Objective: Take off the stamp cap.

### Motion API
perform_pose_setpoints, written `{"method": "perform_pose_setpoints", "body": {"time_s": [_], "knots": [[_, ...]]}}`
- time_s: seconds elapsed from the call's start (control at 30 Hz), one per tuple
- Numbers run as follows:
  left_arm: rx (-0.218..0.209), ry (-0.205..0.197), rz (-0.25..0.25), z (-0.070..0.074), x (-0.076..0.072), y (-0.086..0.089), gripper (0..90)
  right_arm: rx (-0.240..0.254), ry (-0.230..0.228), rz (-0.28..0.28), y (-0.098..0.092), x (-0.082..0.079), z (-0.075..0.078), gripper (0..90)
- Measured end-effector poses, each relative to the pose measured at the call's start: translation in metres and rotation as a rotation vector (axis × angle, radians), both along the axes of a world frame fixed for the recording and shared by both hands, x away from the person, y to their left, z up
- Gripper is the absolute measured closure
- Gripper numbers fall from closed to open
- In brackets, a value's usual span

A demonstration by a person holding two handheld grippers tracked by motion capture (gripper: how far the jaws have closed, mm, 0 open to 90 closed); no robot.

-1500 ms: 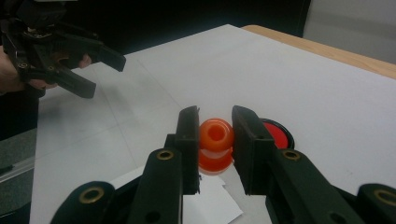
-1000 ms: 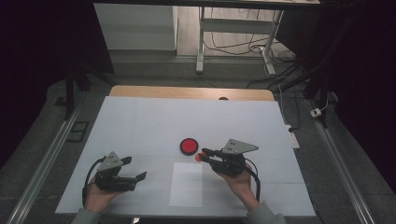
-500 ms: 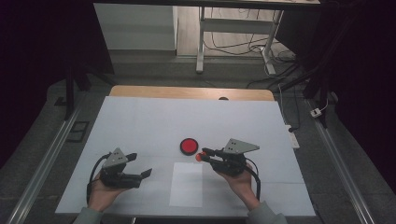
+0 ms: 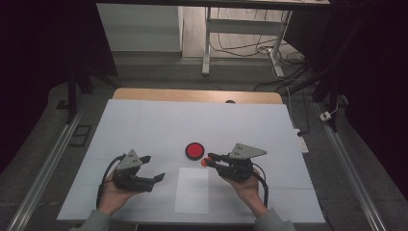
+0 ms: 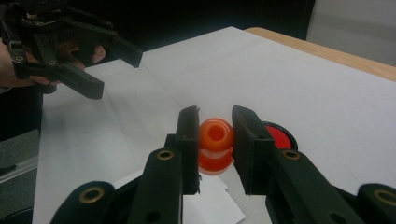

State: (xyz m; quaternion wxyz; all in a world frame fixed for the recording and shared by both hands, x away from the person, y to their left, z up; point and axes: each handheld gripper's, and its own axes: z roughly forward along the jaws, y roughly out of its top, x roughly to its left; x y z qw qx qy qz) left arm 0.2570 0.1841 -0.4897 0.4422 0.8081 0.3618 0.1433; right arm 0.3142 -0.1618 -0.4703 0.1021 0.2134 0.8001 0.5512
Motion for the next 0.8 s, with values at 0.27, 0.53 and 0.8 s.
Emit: {"method": "perform_pose_setpoints", "body": {"time_s": [0.27, 0.53, 0.8], "knots": [[0.009, -0.013, -0.034, 0.003, 0.004, -0.013, 18.4, -0.001, -0.002, 0.004, 0.003, -0.001, -0.001, 72.2], [0.018, -0.019, -0.063, 0.005, 0.010, -0.025, 18.6, 0.001, -0.004, 0.005, 0.003, -0.001, 0.000, 72.2], [0.026, -0.023, -0.097, 0.005, 0.015, -0.042, 19.0, 0.007, -0.008, 0.003, 0.002, -0.002, 0.001, 72.2]]}}
